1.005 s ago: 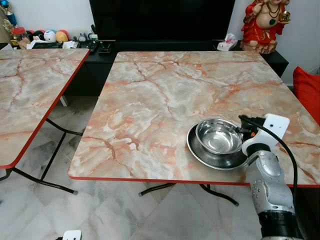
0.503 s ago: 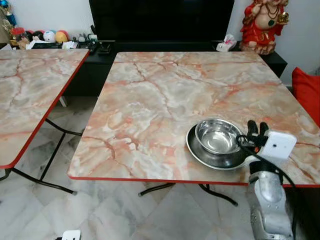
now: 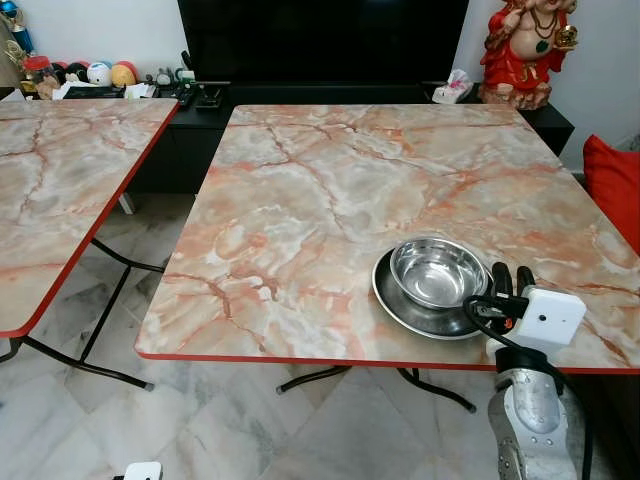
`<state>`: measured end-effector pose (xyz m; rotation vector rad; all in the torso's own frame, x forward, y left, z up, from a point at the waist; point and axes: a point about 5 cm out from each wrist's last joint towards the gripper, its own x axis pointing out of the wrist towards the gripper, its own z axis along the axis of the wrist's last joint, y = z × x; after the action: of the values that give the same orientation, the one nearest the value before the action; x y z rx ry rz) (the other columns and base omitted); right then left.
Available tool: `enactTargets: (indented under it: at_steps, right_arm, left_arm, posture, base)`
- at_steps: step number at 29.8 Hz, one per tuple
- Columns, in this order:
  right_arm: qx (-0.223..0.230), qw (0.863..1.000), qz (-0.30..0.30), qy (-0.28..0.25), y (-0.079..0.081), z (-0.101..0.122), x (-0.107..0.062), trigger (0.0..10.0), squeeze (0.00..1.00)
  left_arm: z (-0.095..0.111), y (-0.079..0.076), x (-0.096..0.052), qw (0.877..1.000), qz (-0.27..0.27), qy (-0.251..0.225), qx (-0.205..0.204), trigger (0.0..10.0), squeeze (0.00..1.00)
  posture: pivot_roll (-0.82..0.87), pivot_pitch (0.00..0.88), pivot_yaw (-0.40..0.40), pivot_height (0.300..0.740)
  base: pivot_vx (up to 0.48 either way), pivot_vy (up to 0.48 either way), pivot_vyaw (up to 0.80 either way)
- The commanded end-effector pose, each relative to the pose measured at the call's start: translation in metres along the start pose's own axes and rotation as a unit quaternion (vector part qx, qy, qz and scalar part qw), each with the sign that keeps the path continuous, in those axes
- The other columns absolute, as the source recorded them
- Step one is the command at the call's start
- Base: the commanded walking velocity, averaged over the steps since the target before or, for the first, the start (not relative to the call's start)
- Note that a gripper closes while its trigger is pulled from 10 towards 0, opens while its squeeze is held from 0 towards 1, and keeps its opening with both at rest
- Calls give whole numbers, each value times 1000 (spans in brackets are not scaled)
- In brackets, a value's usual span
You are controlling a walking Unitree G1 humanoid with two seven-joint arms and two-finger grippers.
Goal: Setting the table
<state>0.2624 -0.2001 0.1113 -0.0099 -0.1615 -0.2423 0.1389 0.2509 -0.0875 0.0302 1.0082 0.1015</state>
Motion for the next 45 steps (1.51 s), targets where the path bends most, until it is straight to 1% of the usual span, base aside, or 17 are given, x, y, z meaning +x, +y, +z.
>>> enactTargets:
  at_steps: [1,6,8,11,15,20,22,33,35,42,45]
  right_arm:
    - [-1,1000,5,-21,1,9,4,10000,0]
    - [9,1000,-5,-30,-3,16,15,10000,0]
    - [9,1000,1,-29,-1,18,18,10000,0]
    - [7,999,12,-33,2,20,18,10000,0]
    - [4,999,14,-35,1,21,18,10000,0]
    - [7,999,12,-38,1,22,19,10000,0]
    - [18,999,10,-36,1,22,19,10000,0]
    - [16,998,23,-49,8,28,26,10000,0]
    - [13,998,29,-48,11,27,25,10000,0]
    - [16,998,37,-45,14,26,25,10000,0]
    - [24,998,33,-43,14,25,26,10000,0]
  left_arm:
    - [-4,1,-1,1000,2,8,0,10000,0]
    - [-4,1,-1,1000,4,7,-3,10000,0]
    - [-4,1,-1,1000,5,7,-4,10000,0]
    - [-4,1,-1,1000,6,8,-6,10000,0]
    - [-4,1,-1,1000,5,9,-8,10000,0]
    - [-3,1,-1,1000,5,8,-10,10000,0]
    - [-3,1,-1,1000,5,8,-10,10000,0]
    - [-2,1,0,1000,4,6,-12,10000,0]
    - [-3,1,-1,1000,5,7,-12,10000,0]
    - [-3,1,-1,1000,4,7,-12,10000,0]
    - [-4,1,-1,1000,4,7,-11,10000,0]
  posture:
    - [30,0,-4,736]
    - [34,0,-3,736]
    - [35,0,-4,736]
    - [36,0,-9,736]
    - [32,6,-5,736]
    - [30,11,-6,736]
    - [30,11,-6,736]
    - [28,14,-8,736]
    - [33,5,-8,736]
    - [33,0,-8,736]
    - [31,0,-8,736]
  base:
    - [0,251,0]
    - [0,287,0]
    - [0,296,0]
    - [0,292,0]
    - [0,339,0]
    - [0,354,755]
    - [0,356,0]
    - [0,354,0]
    - [0,352,566]
    - [0,352,725]
    - [0,350,0]
